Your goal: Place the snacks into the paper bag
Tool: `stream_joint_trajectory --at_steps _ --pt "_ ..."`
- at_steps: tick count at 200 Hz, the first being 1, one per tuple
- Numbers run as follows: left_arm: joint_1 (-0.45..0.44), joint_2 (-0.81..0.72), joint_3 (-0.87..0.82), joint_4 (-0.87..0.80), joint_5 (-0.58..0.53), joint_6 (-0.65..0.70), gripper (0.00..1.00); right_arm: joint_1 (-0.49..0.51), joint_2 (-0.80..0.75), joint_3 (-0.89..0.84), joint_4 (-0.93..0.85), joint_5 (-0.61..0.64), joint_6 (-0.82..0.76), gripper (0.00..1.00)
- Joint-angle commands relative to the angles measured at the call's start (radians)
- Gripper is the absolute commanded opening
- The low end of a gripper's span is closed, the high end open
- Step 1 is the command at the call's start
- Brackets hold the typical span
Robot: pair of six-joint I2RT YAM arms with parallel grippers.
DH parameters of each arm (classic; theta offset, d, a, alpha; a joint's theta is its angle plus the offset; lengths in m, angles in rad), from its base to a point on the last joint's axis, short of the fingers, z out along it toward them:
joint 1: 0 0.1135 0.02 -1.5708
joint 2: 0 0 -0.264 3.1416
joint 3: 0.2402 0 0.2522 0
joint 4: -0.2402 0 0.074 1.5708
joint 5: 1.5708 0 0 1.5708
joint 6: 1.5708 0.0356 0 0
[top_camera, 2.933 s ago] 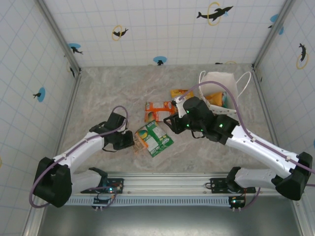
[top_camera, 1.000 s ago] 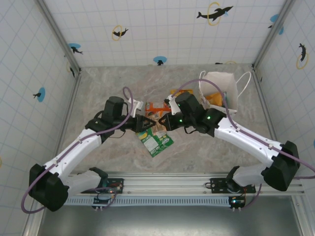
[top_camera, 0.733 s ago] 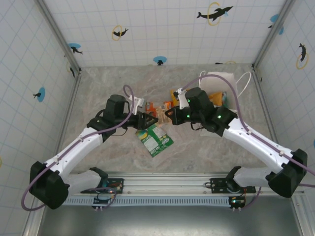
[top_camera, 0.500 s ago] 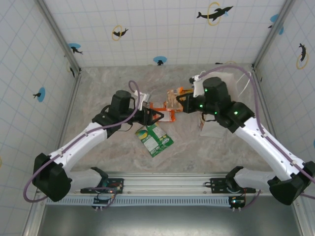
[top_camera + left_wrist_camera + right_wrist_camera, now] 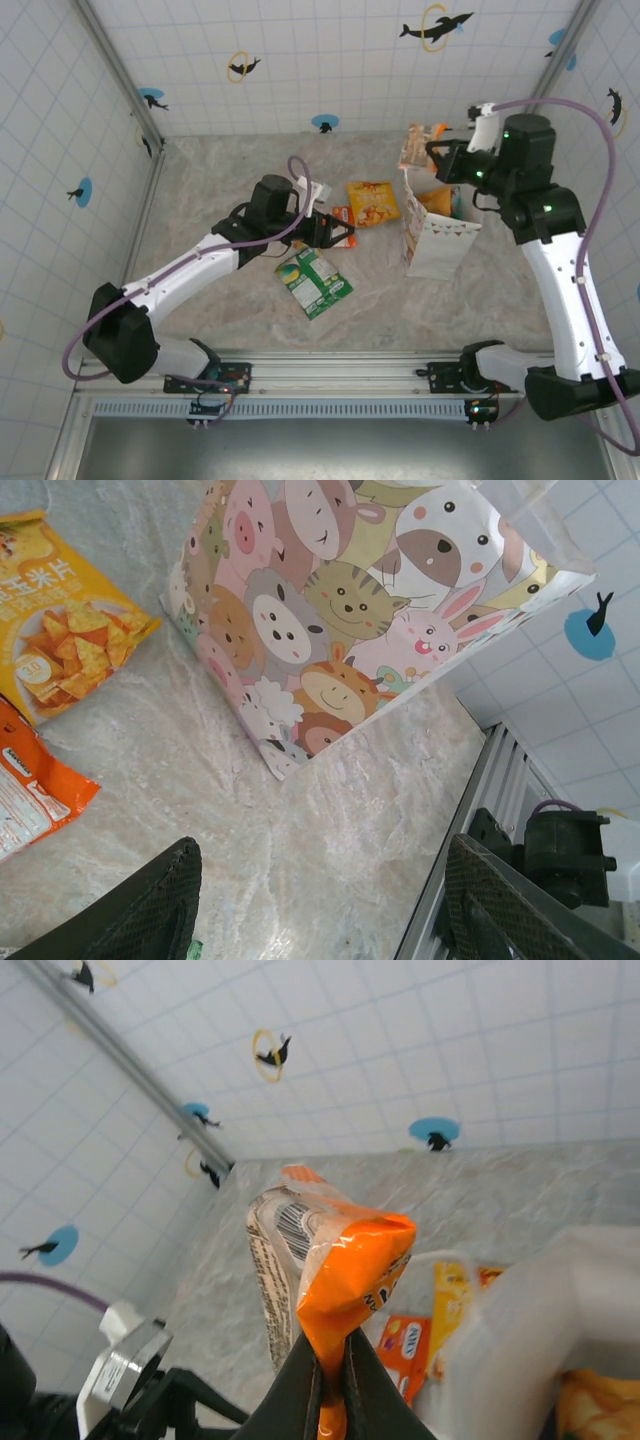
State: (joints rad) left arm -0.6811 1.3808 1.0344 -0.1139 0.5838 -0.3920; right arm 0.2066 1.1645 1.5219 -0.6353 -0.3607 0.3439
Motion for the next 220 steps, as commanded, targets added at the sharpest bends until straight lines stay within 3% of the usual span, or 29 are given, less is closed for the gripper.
stream_joint_trajectory --at_steps 1,36,87,120,163,188,220 --pt "-0.007 0.013 0.03 0.039 -0.021 0.018 0.66 -0.089 0.008 0.021 -0.052 -0.098 -0.023 0.09" --pt "-0.008 0.031 0.038 0.037 -0.03 0.018 0.66 -0.2 -0.015 -0.077 -0.027 -0.11 0.005 0.08" --pt "-0.008 0.05 0.049 0.014 -0.05 0.014 0.64 -0.213 -0.015 -0.173 -0.026 -0.088 0.006 0.09" --pt "-0.008 0.056 0.041 0.011 -0.058 -0.009 0.64 -0.213 -0.015 -0.179 -0.065 -0.064 -0.017 0.31" --pt "-0.008 0.057 0.029 -0.026 -0.133 -0.048 0.63 -0.206 -0.056 -0.166 -0.077 -0.054 -0.009 0.33" --pt "-0.006 0.052 0.012 -0.045 -0.16 -0.094 0.63 -0.125 -0.083 -0.177 -0.072 -0.032 0.002 0.33" --pt "-0.006 0.035 -0.019 -0.082 -0.176 -0.133 0.63 0.084 -0.106 -0.198 -0.062 0.136 0.014 0.33"
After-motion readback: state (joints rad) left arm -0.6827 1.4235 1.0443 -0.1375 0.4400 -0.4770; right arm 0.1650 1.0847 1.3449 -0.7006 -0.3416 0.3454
